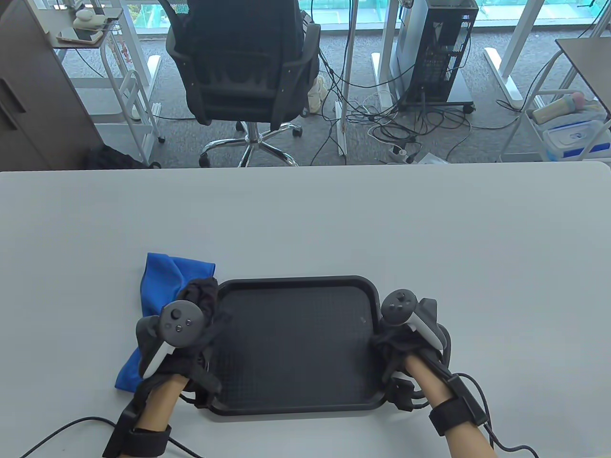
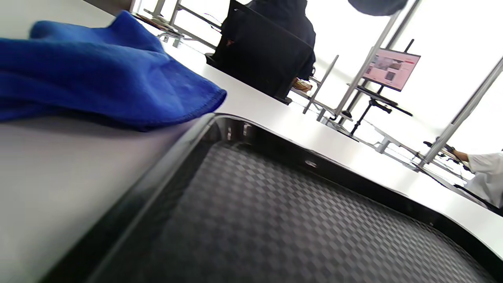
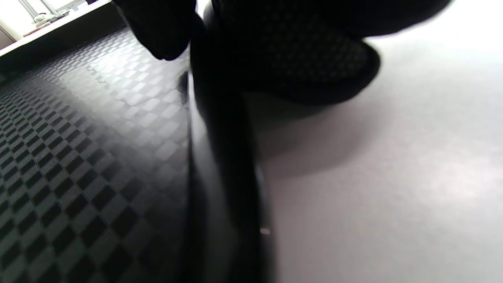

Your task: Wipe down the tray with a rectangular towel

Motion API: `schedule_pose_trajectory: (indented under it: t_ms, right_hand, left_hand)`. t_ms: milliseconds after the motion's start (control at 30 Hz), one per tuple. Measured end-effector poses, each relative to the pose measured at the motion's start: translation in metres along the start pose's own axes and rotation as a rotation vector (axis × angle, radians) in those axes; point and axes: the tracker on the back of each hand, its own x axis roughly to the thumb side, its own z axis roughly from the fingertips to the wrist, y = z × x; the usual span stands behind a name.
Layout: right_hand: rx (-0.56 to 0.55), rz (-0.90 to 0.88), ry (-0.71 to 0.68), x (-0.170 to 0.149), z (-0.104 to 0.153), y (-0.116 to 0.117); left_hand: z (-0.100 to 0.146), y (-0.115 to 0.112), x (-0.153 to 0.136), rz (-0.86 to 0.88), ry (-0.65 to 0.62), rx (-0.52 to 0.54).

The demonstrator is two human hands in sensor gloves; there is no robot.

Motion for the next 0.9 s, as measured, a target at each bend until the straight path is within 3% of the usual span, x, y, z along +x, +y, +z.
schedule_pose_trajectory:
  t_ms: [233,467,700,900]
  right_hand:
    - [0.009,-0.013,0.008,0.0,0.0,-0.001]
    - [0.013,-0.021,0.01,-0.001,0.0,-0.001]
    - [0.016,-0.021,0.01,-0.001,0.0,-0.001]
    - [0.022,-0.026,0.01,-0.001,0.0,-0.002]
  left_hand:
    - [-0.01,0.01,-0.054,0.006,0.289,-0.028]
    - [-0.012,-0.002,-0.091,-0.087,0.485,-0.234]
    - [-0.013,-0.019,-0.101,-0.177,0.575,-0.327]
    - [-0.014,-0.025,-0.1,-0.252,0.573,-0.268]
